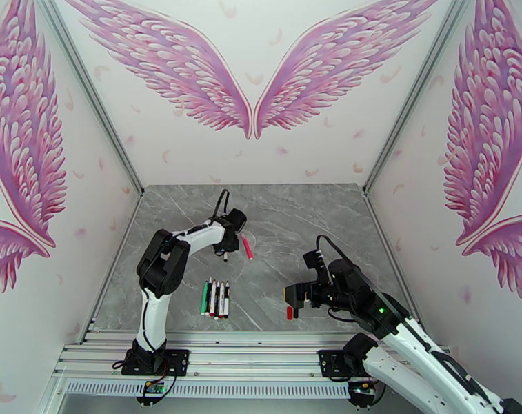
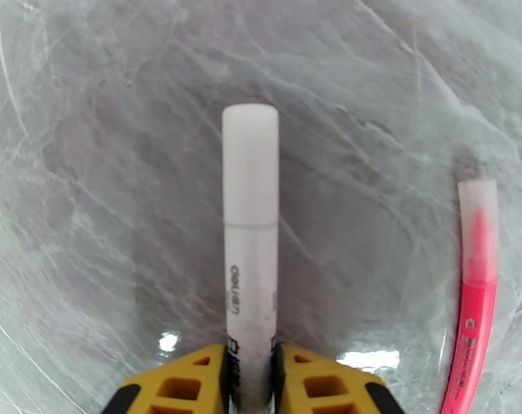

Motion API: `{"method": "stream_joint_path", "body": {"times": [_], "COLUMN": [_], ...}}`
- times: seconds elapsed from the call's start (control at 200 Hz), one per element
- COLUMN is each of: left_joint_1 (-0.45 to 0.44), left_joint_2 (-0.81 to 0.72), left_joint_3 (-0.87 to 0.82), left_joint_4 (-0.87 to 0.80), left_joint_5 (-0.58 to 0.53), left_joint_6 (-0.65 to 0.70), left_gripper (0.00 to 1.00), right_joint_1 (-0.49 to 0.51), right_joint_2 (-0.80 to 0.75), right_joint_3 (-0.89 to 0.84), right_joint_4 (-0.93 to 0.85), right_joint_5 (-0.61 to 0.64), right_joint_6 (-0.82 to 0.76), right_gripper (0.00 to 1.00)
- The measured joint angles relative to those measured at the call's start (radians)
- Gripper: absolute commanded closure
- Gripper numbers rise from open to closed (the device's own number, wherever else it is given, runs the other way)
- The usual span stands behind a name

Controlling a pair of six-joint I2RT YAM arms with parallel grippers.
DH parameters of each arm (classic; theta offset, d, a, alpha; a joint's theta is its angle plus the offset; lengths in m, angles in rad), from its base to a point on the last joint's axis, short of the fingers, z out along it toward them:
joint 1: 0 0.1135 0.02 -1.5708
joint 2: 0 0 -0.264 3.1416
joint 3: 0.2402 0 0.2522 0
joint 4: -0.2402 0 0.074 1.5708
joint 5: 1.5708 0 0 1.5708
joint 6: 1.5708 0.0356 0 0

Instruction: Open the pen caps

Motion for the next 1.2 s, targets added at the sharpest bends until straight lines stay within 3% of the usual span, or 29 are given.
{"method": "stream_joint_path", "body": {"times": [0.235, 0.475, 0.695, 1.199], "left_joint_1": [0.000, -0.034, -0.143, -0.403], "left_joint_2": [-0.023, -0.256, -0.480, -0.768], "left_joint_3": [-0.019, -0.178, -0.390, -0.747], "left_joint_4": [0.023, 0.101, 0.230, 0.572], "left_joint_5": [0.012, 0.053, 0.136, 0.350], "left_joint_6": [0.023, 0.043, 0.080, 0.108], "left_gripper": [0.80, 0.80, 0.80, 0.82], "right_joint_1": [0.000, 0.000, 0.000, 0.000], "right_joint_2": [0.000, 0.000, 0.001, 0.108], "right_joint_3": [0.000, 0.000, 0.000, 0.000], "right_joint_4": [0.001, 0.048, 0.100, 0.222], "right_joint_5": [0.000, -0.005, 0.004, 0.008], "right_joint_6": [0.008, 0.096, 0.199, 0.314], "right_gripper": [0.01, 0.00, 0.03, 0.12]}}
